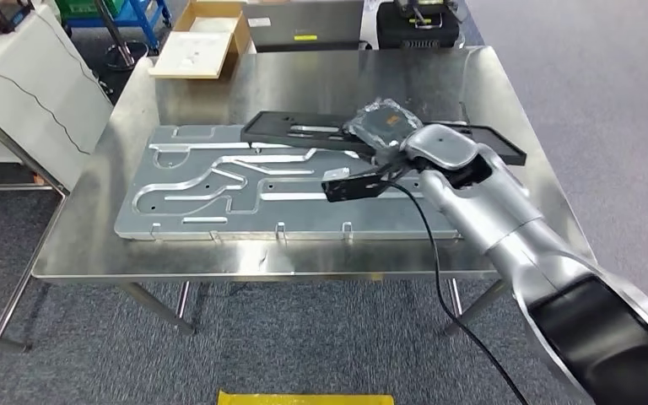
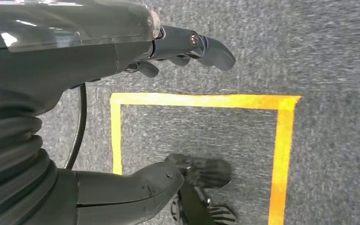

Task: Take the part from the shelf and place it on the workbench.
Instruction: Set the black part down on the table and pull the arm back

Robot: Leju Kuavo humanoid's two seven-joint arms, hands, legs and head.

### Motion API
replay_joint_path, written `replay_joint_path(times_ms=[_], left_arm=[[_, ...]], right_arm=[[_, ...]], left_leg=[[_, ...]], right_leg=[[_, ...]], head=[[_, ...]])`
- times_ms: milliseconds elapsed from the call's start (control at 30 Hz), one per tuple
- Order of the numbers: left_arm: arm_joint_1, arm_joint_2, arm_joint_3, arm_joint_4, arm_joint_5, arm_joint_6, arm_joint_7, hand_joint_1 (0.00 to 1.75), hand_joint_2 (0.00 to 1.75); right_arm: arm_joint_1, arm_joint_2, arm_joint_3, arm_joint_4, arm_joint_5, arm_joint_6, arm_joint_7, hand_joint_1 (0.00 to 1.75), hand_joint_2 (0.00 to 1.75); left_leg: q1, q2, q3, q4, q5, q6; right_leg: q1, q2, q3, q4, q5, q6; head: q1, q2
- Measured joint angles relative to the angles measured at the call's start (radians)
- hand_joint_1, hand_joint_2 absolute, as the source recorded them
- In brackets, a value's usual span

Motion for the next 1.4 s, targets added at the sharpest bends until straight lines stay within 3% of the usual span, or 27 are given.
replay_joint_path(times_ms=[67,100,133,167,200,267,300,367,433,500,567,600,633,667,733,800,867,967,1033,1100,1133,1167,1233,1300,1400], left_arm=[[0.000,0.001,0.000,0.000,-0.004,-0.006,-0.006,0.00,1.75],[0.000,0.001,0.000,0.000,-0.006,-0.008,-0.007,0.00,1.75],[0.001,0.001,0.000,0.000,-0.008,-0.010,-0.009,0.00,1.75],[0.001,0.001,-0.001,0.000,-0.011,-0.012,-0.010,0.00,1.75],[0.001,0.001,-0.001,0.000,-0.014,-0.014,-0.012,0.00,1.75],[0.000,0.002,-0.002,0.000,-0.018,-0.017,-0.017,0.00,1.75],[0.000,0.003,-0.003,0.000,-0.020,-0.019,-0.020,0.00,1.75],[-0.001,0.004,-0.006,0.000,-0.025,-0.023,-0.028,0.00,1.75],[-0.001,0.003,-0.010,0.000,-0.027,-0.027,-0.034,0.00,1.75],[-0.002,0.001,-0.015,0.000,-0.031,-0.031,-0.039,0.00,1.75],[-0.003,0.000,-0.022,0.000,-0.037,-0.036,-0.045,0.00,1.75],[-0.003,-0.001,-0.024,0.000,-0.039,-0.038,-0.048,0.00,1.75],[-0.003,-0.001,-0.025,0.000,-0.041,-0.039,-0.050,0.00,1.75],[-0.002,-0.001,-0.026,0.000,-0.043,-0.040,-0.052,0.00,1.75],[-0.001,-0.002,-0.027,0.000,-0.047,-0.040,-0.057,0.00,1.75],[-0.001,-0.002,-0.028,0.000,-0.050,-0.040,-0.062,0.00,1.75],[-0.001,-0.002,-0.030,0.000,-0.054,-0.040,-0.066,0.00,1.75],[-0.002,-0.003,-0.033,0.000,-0.057,-0.038,-0.070,0.00,1.75],[-0.002,-0.002,-0.034,0.000,-0.057,-0.035,-0.070,0.00,1.75],[-0.003,-0.002,-0.034,0.000,-0.058,-0.033,-0.069,0.00,0.87],[-0.002,-0.002,-0.034,0.000,-0.058,-0.032,-0.069,0.00,0.44],[-0.002,-0.002,-0.035,0.000,-0.059,-0.031,-0.070,0.00,0.00],[-0.005,-0.001,-0.035,0.000,-0.059,-0.025,-0.073,0.00,0.00],[-0.010,-0.001,-0.035,0.000,-0.061,-0.019,-0.073,0.00,0.00],[-0.013,0.000,-0.038,0.000,-0.069,-0.014,-0.069,0.00,0.00]], right_arm=[[-0.017,0.034,0.044,0.067,0.006,-0.002,-0.010,1.75,1.75],[-0.020,0.049,0.065,0.099,0.007,-0.005,-0.014,1.75,1.75],[-0.020,0.063,0.083,0.127,0.008,-0.009,-0.017,1.75,1.75],[-0.021,0.076,0.097,0.153,0.008,-0.016,-0.019,1.75,1.75],[-0.021,0.088,0.107,0.175,0.008,-0.026,-0.021,1.75,1.75],[-0.023,0.109,0.120,0.212,0.008,-0.054,-0.020,1.75,1.75],[-0.024,0.119,0.126,0.230,0.008,-0.067,-0.018,1.75,1.75],[-0.022,0.135,0.135,0.267,0.008,-0.088,-0.012,1.75,1.75],[-0.017,0.147,0.139,0.300,0.008,-0.106,-0.010,1.75,1.75],[-0.014,0.153,0.141,0.328,0.008,-0.127,-0.010,1.75,1.75],[-0.004,0.155,0.141,0.357,0.007,-0.147,-0.012,1.75,1.75],[0.006,0.155,0.141,0.371,0.006,-0.155,-0.013,1.75,1.75],[0.018,0.155,0.141,0.384,0.006,-0.165,-0.017,1.75,1.75],[0.028,0.154,0.141,0.396,0.004,-0.179,-0.022,1.75,1.75],[0.041,0.150,0.141,0.413,-0.004,-0.210,-0.035,1.75,1.75],[0.051,0.144,0.141,0.427,-0.015,-0.244,-0.048,0.87,0.87],[0.064,0.137,0.141,0.437,-0.024,-0.270,-0.060,0.00,0.00],[0.080,0.127,0.137,0.447,-0.035,-0.292,-0.071,0.00,0.00],[0.088,0.123,0.132,0.452,-0.041,-0.301,-0.079,0.00,0.00],[0.101,0.119,0.129,0.456,-0.045,-0.310,-0.083,0.00,0.00],[0.108,0.117,0.127,0.458,-0.047,-0.315,-0.084,0.00,0.00],[0.113,0.116,0.123,0.459,-0.048,-0.324,-0.085,0.00,0.00],[0.117,0.114,0.108,0.458,-0.053,-0.357,-0.092,0.00,0.00],[0.121,0.112,0.085,0.451,-0.067,-0.415,-0.109,0.00,0.00],[0.139,0.107,0.039,0.409,-0.102,-0.517,-0.151,0.00,0.00]], left_leg=[[0.000,0.000,-0.072,0.137,-0.052,-0.004],[0.000,0.000,-0.098,0.179,-0.056,-0.003],[-0.001,0.000,-0.105,0.181,-0.040,0.001],[-0.003,0.000,-0.094,0.143,-0.006,0.007],[-0.006,0.000,-0.065,0.072,0.040,0.017],[-0.015,-0.001,-0.006,-0.053,0.095,0.035],[-0.019,-0.001,0.011,-0.086,0.103,0.042],[-0.021,-0.001,0.019,-0.104,0.098,0.046],[-0.013,0.001,0.027,-0.118,0.099,0.049],[-0.006,0.004,0.034,-0.130,0.103,0.053],[-0.006,0.003,0.034,-0.130,0.102,0.056],[-0.005,0.003,0.035,-0.129,0.101,0.056],[-0.004,0.002,0.035,-0.127,0.099,0.054],[-0.003,0.001,0.035,-0.122,0.095,0.052],[-0.001,0.000,0.035,-0.112,0.086,0.044],[-0.003,0.000,0.033,-0.103,0.079,0.033],[-0.005,0.001,0.035,-0.105,0.079,0.022],[-0.001,0.002,0.031,-0.086,0.056,0.007],[0.001,0.003,-0.015,0.021,-0.004,0.001],[0.001,0.003,-0.079,0.158,-0.059,-0.003],[0.001,0.003,-0.094,0.188,-0.062,-0.003],[0.002,0.003,-0.089,0.176,-0.044,-0.002],[0.002,0.003,-0.027,0.044,0.027,0.003],[-0.002,0.002,0.032,-0.076,0.068,0.011],[-0.005,0.000,0.044,-0.101,0.070,0.023]], right_leg=[[0.005,0.000,0.003,0.000,-0.004,-0.007],[0.009,0.000,0.006,0.000,-0.006,-0.010],[0.013,0.001,0.010,0.000,-0.008,-0.013],[0.017,0.002,0.015,0.000,-0.011,-0.015],[0.020,0.003,0.020,0.000,-0.014,-0.016],[0.024,0.005,0.027,-0.002,-0.019,-0.015],[0.024,0.006,0.028,-0.003,-0.021,-0.012],[0.023,0.007,0.027,-0.005,-0.021,-0.005],[0.025,0.006,0.023,0.007,-0.034,0.005],[0.022,0.005,-0.013,0.086,-0.081,0.017],[0.013,0.004,-0.082,0.222,-0.138,0.029],[0.008,0.004,-0.111,0.271,-0.149,0.034],[0.003,0.003,-0.123,0.284,-0.139,0.039],[-0.002,0.002,-0.114,0.256,-0.110,0.042],[-0.008,-0.002,-0.057,0.124,-0.036,0.045],[-0.006,-0.003,-0.015,0.028,-0.002,0.040],[0.000,-0.001,-0.008,0.009,-0.003,0.029],[-0.004,-0.001,0.003,-0.004,0.002,0.009],[-0.005,-0.001,0.006,-0.008,0.003,0.001],[-0.002,-0.001,0.006,-0.006,0.002,-0.002],[-0.001,-0.001,0.006,-0.005,0.002,-0.002],[-0.001,0.000,0.006,-0.004,0.001,-0.002],[-0.001,0.002,0.007,0.000,-0.001,0.000],[0.002,0.005,0.005,0.003,-0.001,0.007],[0.004,0.006,0.003,0.002,0.001,0.023]], head=[[0.000,0.000],[0.000,0.000],[0.000,0.000],[0.000,0.000],[0.000,0.000],[0.000,0.000],[0.000,0.000],[0.000,0.000],[0.000,0.000],[0.000,0.000],[0.000,0.000],[0.000,0.000],[0.000,0.000],[0.000,0.000],[0.000,0.000],[0.000,0.000],[0.000,0.000],[-0.001,0.000],[-0.001,0.000],[-0.001,0.000],[-0.001,0.000],[-0.001,0.000],[-0.001,0.000],[-0.001,0.000],[-0.001,0.000]])
